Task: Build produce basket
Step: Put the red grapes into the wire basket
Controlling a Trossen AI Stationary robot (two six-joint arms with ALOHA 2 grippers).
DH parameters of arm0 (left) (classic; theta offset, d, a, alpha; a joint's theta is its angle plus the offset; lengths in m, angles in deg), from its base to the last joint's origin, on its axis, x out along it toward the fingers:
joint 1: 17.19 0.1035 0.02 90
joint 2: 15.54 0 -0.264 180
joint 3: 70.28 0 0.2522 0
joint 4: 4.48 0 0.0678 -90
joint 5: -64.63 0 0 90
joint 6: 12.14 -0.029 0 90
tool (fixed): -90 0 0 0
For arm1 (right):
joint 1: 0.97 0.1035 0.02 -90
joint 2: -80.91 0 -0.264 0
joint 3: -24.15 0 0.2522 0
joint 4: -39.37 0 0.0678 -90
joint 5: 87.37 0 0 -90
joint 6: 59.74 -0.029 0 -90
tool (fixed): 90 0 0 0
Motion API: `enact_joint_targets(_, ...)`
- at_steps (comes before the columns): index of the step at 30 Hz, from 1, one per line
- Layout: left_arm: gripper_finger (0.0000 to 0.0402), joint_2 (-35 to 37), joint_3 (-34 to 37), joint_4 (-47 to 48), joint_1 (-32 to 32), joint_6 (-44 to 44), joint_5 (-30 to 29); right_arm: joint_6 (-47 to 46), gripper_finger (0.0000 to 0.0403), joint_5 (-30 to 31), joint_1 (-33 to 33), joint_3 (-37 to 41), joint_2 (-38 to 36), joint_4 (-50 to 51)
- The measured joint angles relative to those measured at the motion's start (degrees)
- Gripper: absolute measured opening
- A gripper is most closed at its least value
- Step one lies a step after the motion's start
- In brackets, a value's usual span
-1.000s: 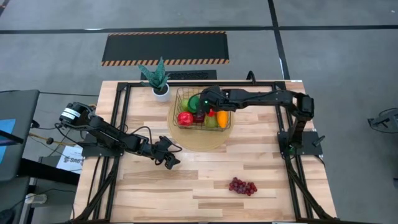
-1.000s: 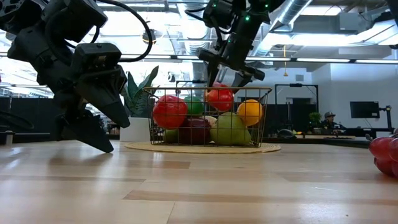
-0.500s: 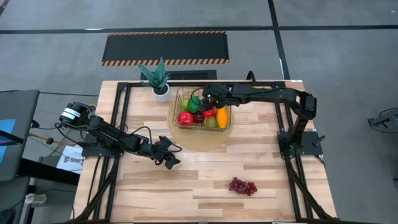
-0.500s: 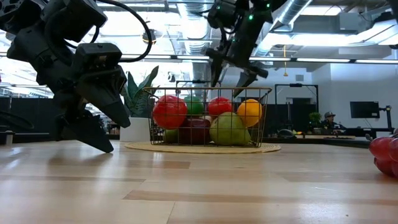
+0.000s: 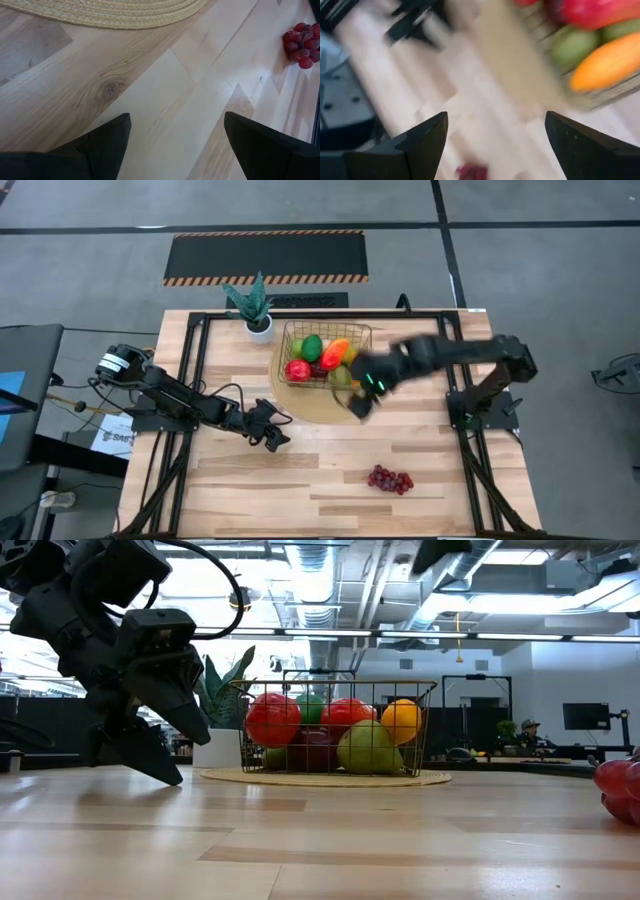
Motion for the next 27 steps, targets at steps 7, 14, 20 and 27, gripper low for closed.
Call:
enact_joint_targets(7, 0.0316, 0.0, 0.0, -0.2, 0.0, 0.5, -0.1, -15.9, 0.0349, 11.4, 23.5, 0.0, -0.9, 8.0)
enact_joint_targets(14, 0.0316, 0.0, 0.0, -0.3, 0.0, 1.1, -0.3, -25.8, 0.0349, 11.8, 38.6, 0.1, 6.5, 13.2)
enact_joint_targets(20, 0.0316, 0.0, 0.0, -0.3, 0.0, 2.1, -1.3, -25.4, 0.0349, 9.1, 41.0, 0.1, 13.8, 12.1)
enact_joint_targets(27, 0.0316, 0.0, 0.0, -0.3, 0.0, 2.2, -1.6, -14.0, 0.0349, 7.7, 37.5, 1.7, 19.2, 6.4)
